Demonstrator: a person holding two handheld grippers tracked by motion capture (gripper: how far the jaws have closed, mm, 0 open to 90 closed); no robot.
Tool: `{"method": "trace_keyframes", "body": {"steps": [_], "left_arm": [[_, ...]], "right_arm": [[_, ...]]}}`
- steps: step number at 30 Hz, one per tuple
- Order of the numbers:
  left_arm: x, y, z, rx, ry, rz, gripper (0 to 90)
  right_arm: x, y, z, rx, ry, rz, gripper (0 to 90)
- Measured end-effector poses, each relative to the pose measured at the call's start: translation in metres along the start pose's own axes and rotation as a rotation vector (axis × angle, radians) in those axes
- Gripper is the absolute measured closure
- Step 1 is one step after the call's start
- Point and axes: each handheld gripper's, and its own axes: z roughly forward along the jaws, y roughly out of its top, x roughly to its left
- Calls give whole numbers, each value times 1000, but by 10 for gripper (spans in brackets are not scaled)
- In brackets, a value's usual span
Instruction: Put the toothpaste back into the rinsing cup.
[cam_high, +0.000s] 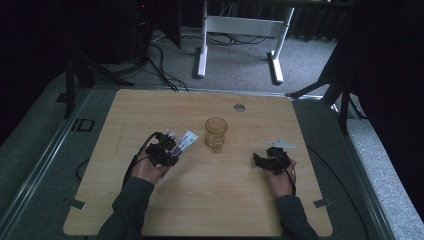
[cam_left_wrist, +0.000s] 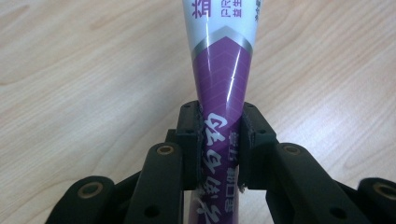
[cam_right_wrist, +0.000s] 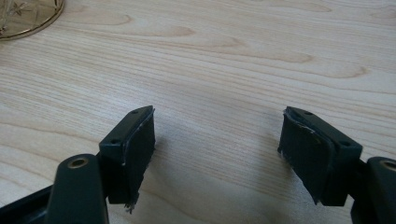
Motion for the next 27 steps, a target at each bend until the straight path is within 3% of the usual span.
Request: {"method": "trace_keyframes", "body": {"steps": [5,12,20,27], "left_arm": [[2,-1,0,-26,5,-23,733],[2,-1,1,-31,7,-22,733],[1,0,-2,-67,29,-31,734],[3,1,-6,-94,21,-44,734]], "right_arm": [[0,0,0,0,0,0,267],[0,0,0,0,0,0,266],[0,0,0,0,0,0,267],[0,0,0,0,0,0,267]]}}
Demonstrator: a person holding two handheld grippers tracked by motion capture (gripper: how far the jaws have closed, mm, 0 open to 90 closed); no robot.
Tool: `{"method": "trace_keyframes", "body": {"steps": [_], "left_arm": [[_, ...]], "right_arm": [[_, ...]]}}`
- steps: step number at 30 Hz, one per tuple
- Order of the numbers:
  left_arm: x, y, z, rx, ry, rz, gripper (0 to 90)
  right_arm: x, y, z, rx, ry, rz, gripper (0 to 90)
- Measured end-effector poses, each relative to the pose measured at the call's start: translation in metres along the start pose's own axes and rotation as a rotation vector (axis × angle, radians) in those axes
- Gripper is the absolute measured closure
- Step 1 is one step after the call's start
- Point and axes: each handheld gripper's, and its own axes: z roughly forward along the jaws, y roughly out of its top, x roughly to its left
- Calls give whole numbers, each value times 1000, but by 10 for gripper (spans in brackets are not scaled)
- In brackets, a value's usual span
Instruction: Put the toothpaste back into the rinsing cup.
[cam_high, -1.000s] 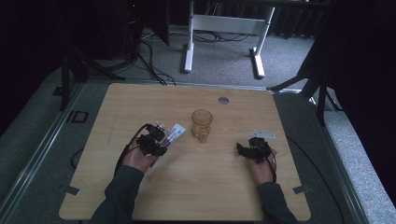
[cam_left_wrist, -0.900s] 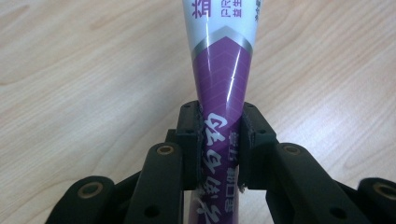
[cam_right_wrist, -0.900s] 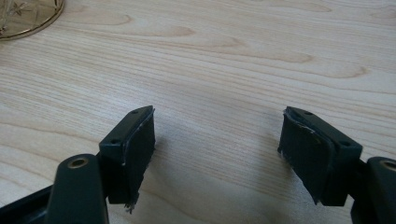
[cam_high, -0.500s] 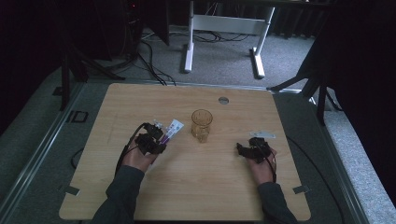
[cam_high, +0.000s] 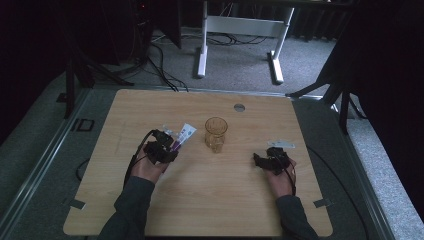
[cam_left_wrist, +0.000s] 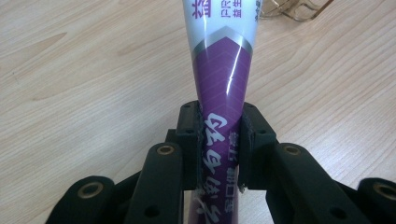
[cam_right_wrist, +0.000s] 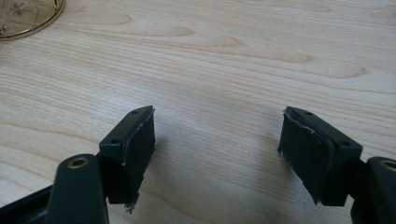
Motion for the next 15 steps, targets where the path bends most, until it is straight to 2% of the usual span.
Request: {"method": "trace_keyframes", "body": {"steps": [15], "left_arm": [[2,2,-3,-56,-15,-30,733]], "right_arm": [[0,0,0,0,0,0,267]]}}
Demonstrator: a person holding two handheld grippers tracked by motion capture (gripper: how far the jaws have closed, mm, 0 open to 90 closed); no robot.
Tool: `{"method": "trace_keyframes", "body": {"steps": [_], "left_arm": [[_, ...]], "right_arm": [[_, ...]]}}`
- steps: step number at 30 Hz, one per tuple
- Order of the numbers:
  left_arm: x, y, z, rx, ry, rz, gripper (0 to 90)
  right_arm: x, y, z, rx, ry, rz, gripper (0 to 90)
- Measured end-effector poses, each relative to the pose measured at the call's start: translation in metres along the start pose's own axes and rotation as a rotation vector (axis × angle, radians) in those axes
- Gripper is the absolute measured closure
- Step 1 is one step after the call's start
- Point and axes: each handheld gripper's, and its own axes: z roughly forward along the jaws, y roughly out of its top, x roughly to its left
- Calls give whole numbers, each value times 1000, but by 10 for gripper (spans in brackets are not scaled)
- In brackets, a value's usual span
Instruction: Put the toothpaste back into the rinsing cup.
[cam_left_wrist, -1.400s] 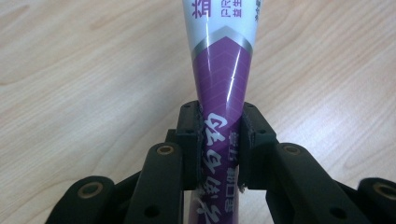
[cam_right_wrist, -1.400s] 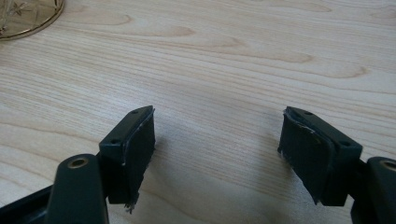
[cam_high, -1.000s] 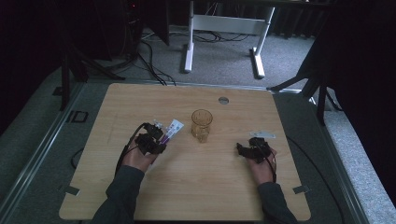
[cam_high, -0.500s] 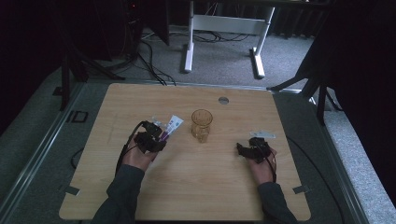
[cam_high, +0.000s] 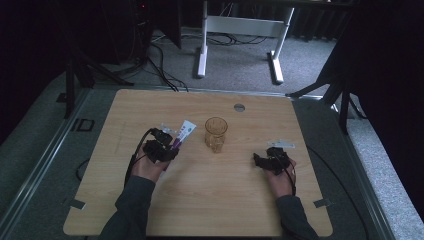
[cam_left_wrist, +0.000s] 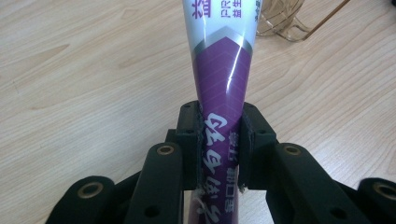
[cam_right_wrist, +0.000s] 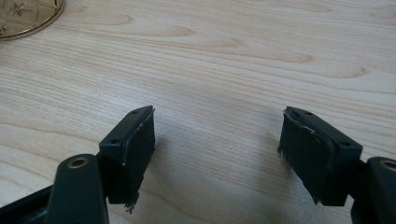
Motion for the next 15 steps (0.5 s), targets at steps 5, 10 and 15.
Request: {"method": "trace_keyframes", "body": {"steps": [5,10,15], "left_arm": [[1,0,-1,-13,-4,-8,733],[-1,0,-2,-39,1,8,734],[0,1,-4,-62,1,0,733]], "right_arm": [[0,0,0,0,0,0,266],[0,0,0,0,0,0,267],[0,0,0,0,0,0,266]]}}
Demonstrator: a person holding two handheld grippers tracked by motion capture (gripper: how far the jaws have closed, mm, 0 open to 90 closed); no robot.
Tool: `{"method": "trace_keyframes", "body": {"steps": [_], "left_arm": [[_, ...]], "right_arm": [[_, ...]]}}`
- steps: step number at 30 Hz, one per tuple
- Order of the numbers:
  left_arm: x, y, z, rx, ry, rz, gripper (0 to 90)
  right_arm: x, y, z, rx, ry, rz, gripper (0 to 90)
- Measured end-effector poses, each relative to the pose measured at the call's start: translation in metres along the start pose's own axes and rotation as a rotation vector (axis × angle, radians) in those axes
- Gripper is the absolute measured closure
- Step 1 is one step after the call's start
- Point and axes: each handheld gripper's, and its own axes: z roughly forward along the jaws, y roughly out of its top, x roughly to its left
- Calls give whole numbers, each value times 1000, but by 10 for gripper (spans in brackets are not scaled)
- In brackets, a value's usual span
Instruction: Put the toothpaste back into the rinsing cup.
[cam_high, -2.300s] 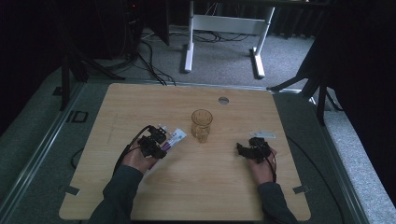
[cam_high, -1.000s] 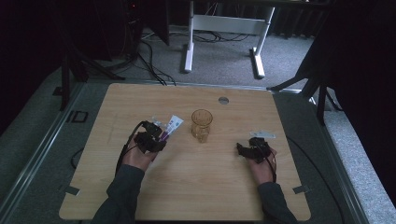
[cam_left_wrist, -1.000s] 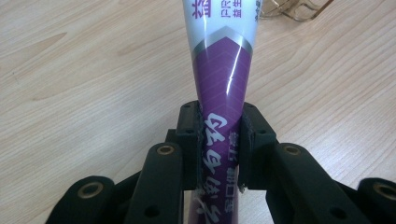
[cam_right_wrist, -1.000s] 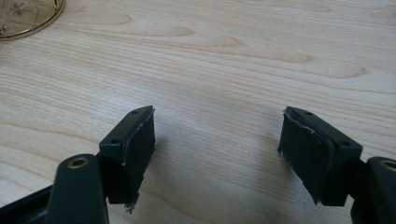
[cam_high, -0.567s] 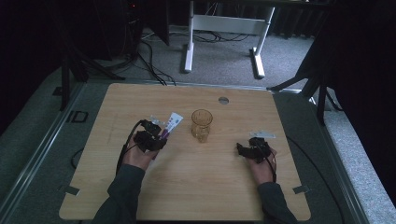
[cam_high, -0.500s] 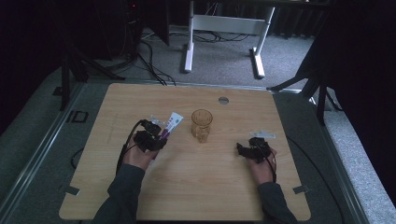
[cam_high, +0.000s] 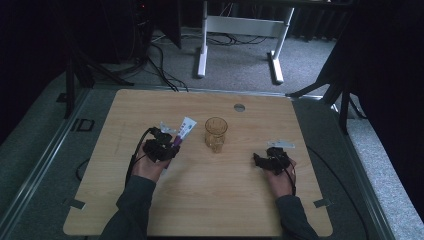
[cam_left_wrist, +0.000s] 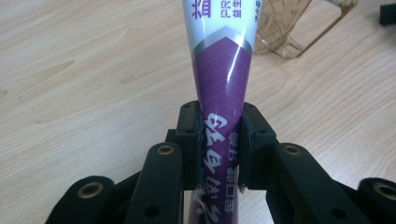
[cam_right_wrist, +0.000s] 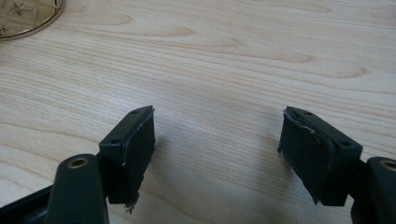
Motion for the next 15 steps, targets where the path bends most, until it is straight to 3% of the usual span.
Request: {"method": "trace_keyframes", "body": {"steps": [15], "left_arm": [[0,1,2,-34,-9,-7,733]], "right_arm": [[0,0,0,0,0,0,267]]}}
